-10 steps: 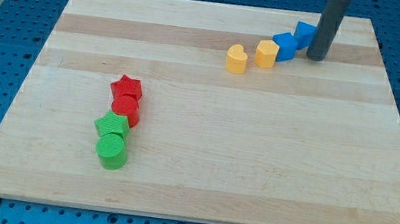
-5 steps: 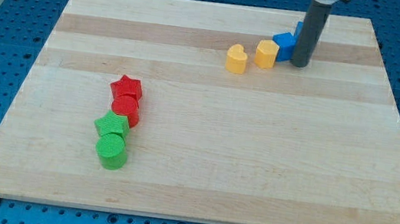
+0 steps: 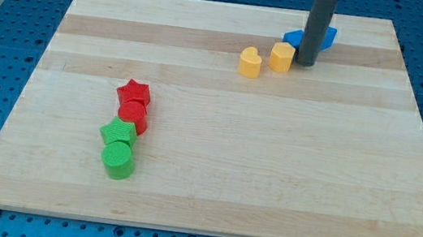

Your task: Adjust the yellow and blue blocks to form a diagonal line

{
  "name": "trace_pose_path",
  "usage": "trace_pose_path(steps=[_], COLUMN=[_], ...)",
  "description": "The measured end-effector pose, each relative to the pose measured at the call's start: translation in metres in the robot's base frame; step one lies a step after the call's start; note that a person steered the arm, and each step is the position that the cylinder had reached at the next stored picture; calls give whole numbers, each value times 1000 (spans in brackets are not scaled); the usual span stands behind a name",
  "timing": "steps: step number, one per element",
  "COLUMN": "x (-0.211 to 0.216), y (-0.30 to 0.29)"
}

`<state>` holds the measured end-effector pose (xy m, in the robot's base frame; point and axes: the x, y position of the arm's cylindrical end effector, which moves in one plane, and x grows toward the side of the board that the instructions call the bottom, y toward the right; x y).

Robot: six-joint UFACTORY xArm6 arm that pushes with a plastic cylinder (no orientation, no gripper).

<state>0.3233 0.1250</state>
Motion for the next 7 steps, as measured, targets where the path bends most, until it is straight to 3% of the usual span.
trace_pose_path(steps=[1,2,3,4,6,7], x=[-4,20,72,91,70,55], y=[1,5,-16,-74,-161,-162])
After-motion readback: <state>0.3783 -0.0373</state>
